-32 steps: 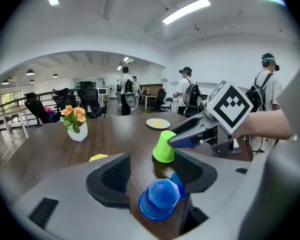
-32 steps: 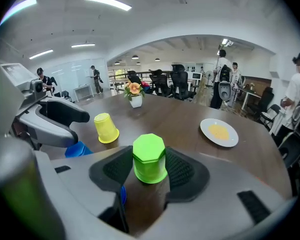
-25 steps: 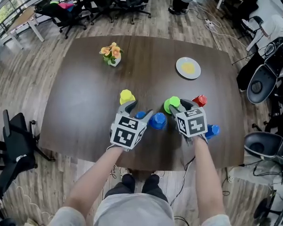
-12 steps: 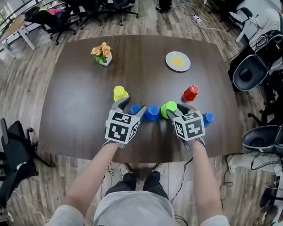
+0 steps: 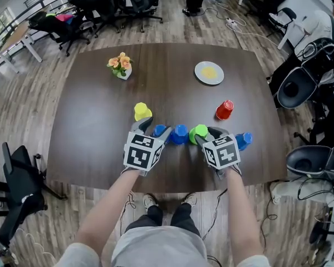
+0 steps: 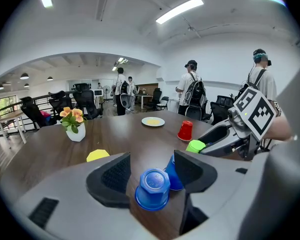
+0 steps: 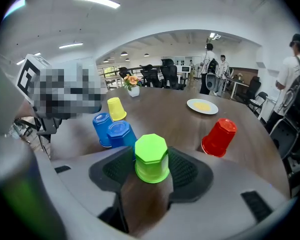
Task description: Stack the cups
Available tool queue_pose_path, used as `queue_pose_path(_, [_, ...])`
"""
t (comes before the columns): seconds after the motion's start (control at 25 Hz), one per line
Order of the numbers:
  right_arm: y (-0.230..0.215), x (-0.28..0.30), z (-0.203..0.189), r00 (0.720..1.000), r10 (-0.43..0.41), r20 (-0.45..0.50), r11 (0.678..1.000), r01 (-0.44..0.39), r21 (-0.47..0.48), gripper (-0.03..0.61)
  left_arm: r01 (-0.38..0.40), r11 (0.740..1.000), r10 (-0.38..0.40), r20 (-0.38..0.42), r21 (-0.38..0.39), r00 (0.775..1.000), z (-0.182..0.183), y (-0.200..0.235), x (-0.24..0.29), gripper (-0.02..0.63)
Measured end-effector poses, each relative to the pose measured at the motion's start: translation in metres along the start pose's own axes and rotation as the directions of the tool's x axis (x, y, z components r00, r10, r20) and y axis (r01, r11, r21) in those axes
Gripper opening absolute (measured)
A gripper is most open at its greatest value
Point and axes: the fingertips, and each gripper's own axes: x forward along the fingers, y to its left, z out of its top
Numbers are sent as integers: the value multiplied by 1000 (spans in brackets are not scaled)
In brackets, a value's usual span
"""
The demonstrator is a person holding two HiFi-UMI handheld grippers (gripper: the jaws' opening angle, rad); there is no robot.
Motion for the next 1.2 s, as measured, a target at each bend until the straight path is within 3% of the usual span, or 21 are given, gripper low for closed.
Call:
queue_pose_path(0.36, [3, -19, 37, 994, 14, 110, 1000, -17, 22, 210, -20, 1000, 20, 13, -9, 1000, 4, 10, -2, 273])
queue_pose_path(0.72, [33, -2, 80, 980, 73, 185, 997, -72, -16, 210, -81, 995, 82, 23, -51, 996, 4, 61, -2, 284])
queue_pose_path(1.2, [37, 21, 100, 977, 62, 205, 998, -62, -4, 210, -83, 993, 76, -84, -88, 994, -30, 114, 34, 318])
